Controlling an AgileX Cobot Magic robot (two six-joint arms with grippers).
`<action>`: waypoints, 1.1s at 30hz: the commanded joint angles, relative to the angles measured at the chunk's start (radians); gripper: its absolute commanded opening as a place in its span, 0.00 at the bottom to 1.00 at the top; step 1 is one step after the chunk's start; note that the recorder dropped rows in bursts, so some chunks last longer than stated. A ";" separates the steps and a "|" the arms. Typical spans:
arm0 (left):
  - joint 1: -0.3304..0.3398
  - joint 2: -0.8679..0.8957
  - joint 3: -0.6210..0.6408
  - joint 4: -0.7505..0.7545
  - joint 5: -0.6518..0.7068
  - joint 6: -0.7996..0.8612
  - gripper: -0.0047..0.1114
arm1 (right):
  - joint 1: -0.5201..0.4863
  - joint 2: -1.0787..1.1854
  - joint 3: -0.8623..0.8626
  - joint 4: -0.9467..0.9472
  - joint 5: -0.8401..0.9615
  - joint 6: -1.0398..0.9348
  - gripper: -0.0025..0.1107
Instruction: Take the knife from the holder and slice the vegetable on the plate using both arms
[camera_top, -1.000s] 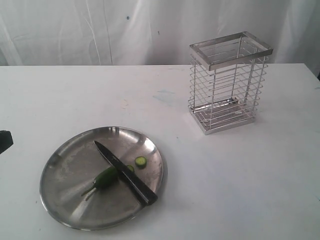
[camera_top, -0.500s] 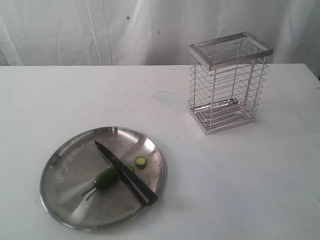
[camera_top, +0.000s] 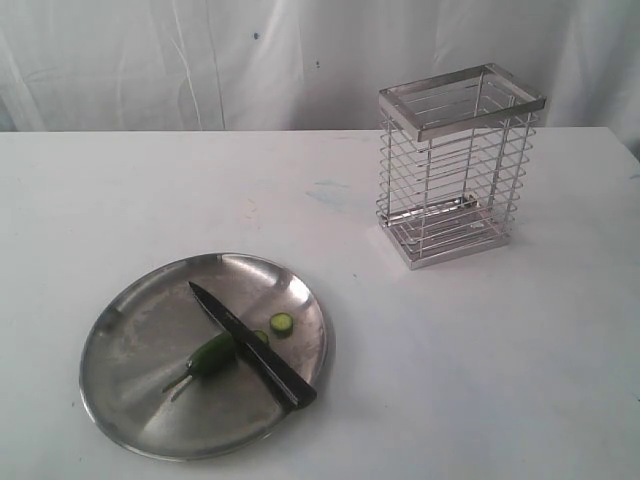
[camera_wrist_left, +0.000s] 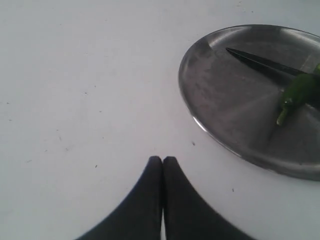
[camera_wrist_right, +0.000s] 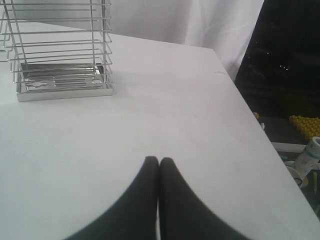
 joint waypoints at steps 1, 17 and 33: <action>-0.046 -0.004 0.003 0.000 0.022 -0.033 0.04 | -0.006 -0.004 0.004 -0.007 -0.003 0.000 0.02; -0.055 -0.004 0.003 0.004 0.007 0.045 0.04 | -0.006 -0.004 0.004 -0.007 -0.003 0.000 0.02; -0.055 -0.004 0.003 0.004 0.005 0.045 0.04 | -0.006 -0.004 0.004 -0.007 -0.003 0.000 0.02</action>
